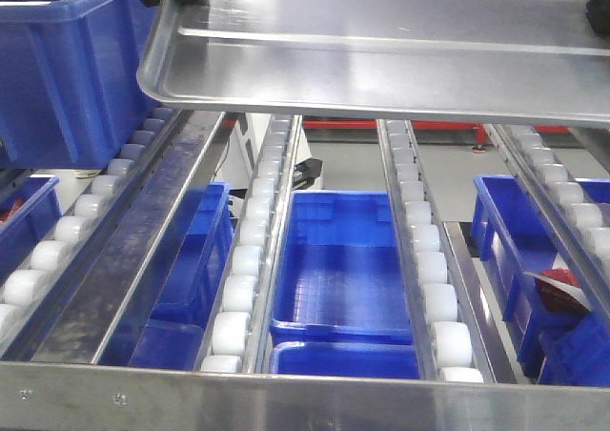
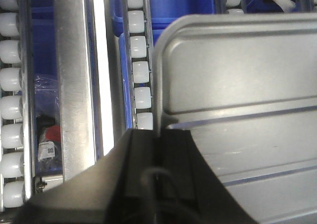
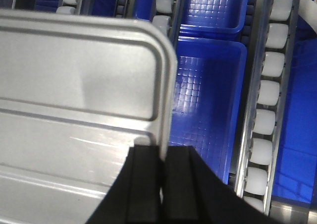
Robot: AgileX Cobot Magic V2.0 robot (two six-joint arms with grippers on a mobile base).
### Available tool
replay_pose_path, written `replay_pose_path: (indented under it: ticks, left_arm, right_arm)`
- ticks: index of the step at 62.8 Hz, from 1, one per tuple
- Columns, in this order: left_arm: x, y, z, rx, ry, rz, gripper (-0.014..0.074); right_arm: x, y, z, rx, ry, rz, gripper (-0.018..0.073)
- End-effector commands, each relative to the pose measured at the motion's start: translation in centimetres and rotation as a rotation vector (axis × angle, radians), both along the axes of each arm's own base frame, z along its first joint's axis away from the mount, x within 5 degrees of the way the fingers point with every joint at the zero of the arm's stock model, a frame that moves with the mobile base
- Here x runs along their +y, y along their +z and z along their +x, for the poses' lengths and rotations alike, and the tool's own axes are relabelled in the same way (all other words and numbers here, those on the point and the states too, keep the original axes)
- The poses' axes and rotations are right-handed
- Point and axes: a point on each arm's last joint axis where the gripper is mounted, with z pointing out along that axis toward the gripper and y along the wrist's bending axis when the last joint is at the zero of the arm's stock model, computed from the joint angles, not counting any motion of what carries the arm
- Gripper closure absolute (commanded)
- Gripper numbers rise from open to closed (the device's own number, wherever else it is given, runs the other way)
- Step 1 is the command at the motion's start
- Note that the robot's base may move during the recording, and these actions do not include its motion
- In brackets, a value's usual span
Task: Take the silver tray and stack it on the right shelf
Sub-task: 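Lift the silver tray up off the rollers with both grippers, then hold the silver tray raised while the base drives to the other rack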
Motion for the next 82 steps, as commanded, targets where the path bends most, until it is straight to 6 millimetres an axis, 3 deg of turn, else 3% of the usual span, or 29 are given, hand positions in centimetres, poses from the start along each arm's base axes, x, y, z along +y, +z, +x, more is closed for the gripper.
replay_pose_path:
  ticks: [1,82]
  left_arm:
    - [1.70,2.05,-0.13,-0.080,0.038,0.045,0.0689]
    - [1.70,2.05,-0.13,-0.080,0.038,0.045,0.0689]
  right_arm:
    - [-0.83,1.54,0.03,-0.088,0.001,-0.073,0.0503]
    - [-0.82,1.54,0.03,-0.089,0.001,-0.073,0.0503]
